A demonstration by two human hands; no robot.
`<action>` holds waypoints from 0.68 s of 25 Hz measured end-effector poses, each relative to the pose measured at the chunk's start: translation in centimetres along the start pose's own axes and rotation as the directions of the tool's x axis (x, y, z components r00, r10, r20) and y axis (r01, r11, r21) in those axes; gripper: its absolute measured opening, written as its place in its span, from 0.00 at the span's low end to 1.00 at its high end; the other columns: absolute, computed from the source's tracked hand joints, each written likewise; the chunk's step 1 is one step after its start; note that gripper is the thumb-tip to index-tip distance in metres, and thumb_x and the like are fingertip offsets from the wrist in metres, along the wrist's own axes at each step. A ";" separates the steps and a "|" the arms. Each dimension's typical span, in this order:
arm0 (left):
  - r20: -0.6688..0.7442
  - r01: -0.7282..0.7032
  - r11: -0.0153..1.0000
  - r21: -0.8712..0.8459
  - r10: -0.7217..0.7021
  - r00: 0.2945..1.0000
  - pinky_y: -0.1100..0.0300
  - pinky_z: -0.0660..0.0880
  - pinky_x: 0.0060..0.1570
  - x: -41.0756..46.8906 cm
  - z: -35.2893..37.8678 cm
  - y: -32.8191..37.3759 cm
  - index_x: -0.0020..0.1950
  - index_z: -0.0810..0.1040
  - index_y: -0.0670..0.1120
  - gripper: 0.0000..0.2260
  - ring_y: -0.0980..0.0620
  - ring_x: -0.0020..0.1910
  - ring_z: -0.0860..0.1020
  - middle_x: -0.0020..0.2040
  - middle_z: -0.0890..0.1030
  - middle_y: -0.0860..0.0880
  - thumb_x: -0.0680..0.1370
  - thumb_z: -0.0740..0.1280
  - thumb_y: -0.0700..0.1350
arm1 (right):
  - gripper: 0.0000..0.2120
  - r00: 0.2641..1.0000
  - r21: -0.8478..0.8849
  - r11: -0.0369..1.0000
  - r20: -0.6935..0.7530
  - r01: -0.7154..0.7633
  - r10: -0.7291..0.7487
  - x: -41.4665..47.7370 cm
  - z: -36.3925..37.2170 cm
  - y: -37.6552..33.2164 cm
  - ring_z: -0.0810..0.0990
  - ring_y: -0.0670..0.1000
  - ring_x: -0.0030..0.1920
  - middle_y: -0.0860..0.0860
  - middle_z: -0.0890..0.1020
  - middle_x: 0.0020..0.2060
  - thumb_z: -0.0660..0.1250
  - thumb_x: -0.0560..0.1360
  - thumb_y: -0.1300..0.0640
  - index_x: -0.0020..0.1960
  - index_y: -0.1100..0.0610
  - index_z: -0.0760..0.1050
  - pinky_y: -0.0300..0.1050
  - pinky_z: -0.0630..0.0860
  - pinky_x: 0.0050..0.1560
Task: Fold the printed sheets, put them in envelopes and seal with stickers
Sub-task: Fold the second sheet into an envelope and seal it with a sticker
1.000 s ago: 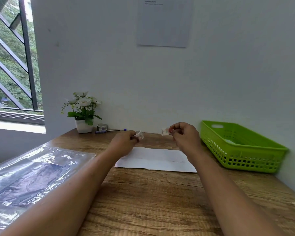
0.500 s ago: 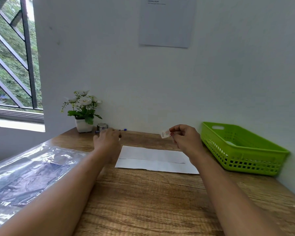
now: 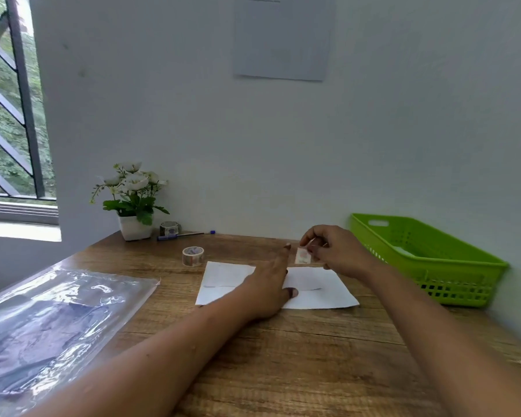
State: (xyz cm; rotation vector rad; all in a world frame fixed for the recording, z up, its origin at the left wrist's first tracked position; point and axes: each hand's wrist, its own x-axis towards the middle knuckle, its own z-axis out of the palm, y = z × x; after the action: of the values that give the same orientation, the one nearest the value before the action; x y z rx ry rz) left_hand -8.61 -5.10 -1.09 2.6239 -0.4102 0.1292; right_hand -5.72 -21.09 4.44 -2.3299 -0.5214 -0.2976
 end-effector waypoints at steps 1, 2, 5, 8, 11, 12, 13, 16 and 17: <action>0.049 0.004 0.998 0.062 -0.007 0.999 0.47 0.59 0.71 0.3 -0.1 -0.2 0.77 0.40 0.56 0.35 0.46 0.74 0.59 0.75 0.61 0.47 0.79 0.61 0.51 | 0.09 1.000 -0.031 1.000 -0.001 0.005 -0.005 0.1 -0.5 0.5 0.77 0.47 0.38 0.46 0.78 0.37 0.64 0.76 0.66 0.46 0.53 0.77 0.38 0.72 0.36; 0.113 -0.009 0.991 0.137 -0.007 0.994 0.45 0.56 0.73 0.4 -0.3 -0.4 0.77 0.41 0.56 0.32 0.45 0.76 0.55 0.77 0.56 0.47 0.81 0.58 0.52 | 0.09 1.000 -0.042 0.999 -0.019 0.004 -0.004 0.3 -0.9 1.2 0.76 0.47 0.38 0.47 0.78 0.37 0.64 0.76 0.66 0.46 0.53 0.76 0.38 0.72 0.36; 0.297 -0.058 0.948 0.312 -0.039 0.954 0.41 0.45 0.73 0.3 -0.8 -0.7 0.76 0.43 0.60 0.24 0.46 0.77 0.45 0.79 0.47 0.49 0.83 0.49 0.54 | 0.09 1.000 -0.079 0.997 -0.016 -0.011 0.010 0.1 -0.8 3.4 0.77 0.48 0.38 0.49 0.78 0.40 0.62 0.77 0.66 0.44 0.55 0.75 0.32 0.72 0.35; 0.384 -0.078 0.946 0.315 -0.051 0.922 0.40 0.46 0.74 -0.2 -1.9 -0.2 0.75 0.48 0.62 0.22 0.46 0.77 0.47 0.79 0.48 0.51 0.83 0.49 0.51 | 0.07 0.995 -0.148 0.989 0.097 0.011 0.004 -0.1 0.0 4.4 0.74 0.41 0.34 0.47 0.77 0.39 0.61 0.79 0.64 0.46 0.55 0.75 0.28 0.70 0.33; 0.451 -0.082 0.920 0.384 -0.110 0.886 0.43 0.54 0.73 -1.2 -3.4 0.9 0.74 0.52 0.63 0.22 0.44 0.75 0.55 0.77 0.54 0.50 0.82 0.52 0.47 | 0.09 0.993 -0.103 0.995 0.115 0.015 -0.003 -0.2 0.1 4.3 0.76 0.44 0.36 0.50 0.78 0.41 0.62 0.78 0.65 0.44 0.54 0.76 0.33 0.73 0.37; 0.461 -0.078 0.908 0.412 -0.134 0.877 0.44 0.57 0.71 -1.5 -3.9 1.3 0.74 0.54 0.64 0.22 0.44 0.74 0.59 0.76 0.57 0.50 0.82 0.53 0.48 | 0.10 0.993 -0.102 0.995 0.115 0.018 -0.006 -0.2 0.2 4.3 0.76 0.45 0.37 0.50 0.79 0.41 0.62 0.78 0.65 0.42 0.52 0.75 0.34 0.74 0.37; 0.457 -0.080 0.898 0.432 -0.142 0.878 0.46 0.61 0.69 -2.0 -4.3 1.6 0.73 0.57 0.64 0.20 0.45 0.71 0.63 0.74 0.61 0.50 0.82 0.53 0.50 | 0.10 0.994 -0.075 0.997 0.111 0.003 0.005 -0.4 0.3 4.4 0.77 0.46 0.38 0.49 0.78 0.39 0.63 0.77 0.65 0.42 0.53 0.76 0.35 0.76 0.37; 0.375 -0.118 0.894 0.433 -0.059 0.925 0.56 0.67 0.56 -2.8 -4.5 2.6 0.67 0.67 0.57 0.15 0.49 0.59 0.70 0.64 0.71 0.50 0.81 0.56 0.55 | 0.06 0.987 0.068 0.995 0.152 -0.069 0.059 -0.9 0.6 4.1 0.76 0.43 0.36 0.48 0.76 0.36 0.63 0.77 0.66 0.50 0.63 0.78 0.31 0.78 0.32; 0.333 -0.126 0.894 0.429 -0.027 0.943 0.57 0.68 0.53 -2.8 -4.2 2.7 0.64 0.70 0.54 0.14 0.51 0.55 0.71 0.61 0.73 0.50 0.80 0.57 0.55 | 0.06 0.981 0.069 0.995 0.186 -0.073 0.059 -0.9 0.5 4.0 0.77 0.43 0.36 0.48 0.77 0.36 0.63 0.77 0.66 0.50 0.63 0.79 0.31 0.78 0.33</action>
State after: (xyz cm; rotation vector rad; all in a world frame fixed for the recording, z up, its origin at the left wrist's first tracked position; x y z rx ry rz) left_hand -12.23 -4.64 3.32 3.1015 -0.6279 -0.2374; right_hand -4.71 -23.66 1.32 -2.3075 -0.5338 -0.0308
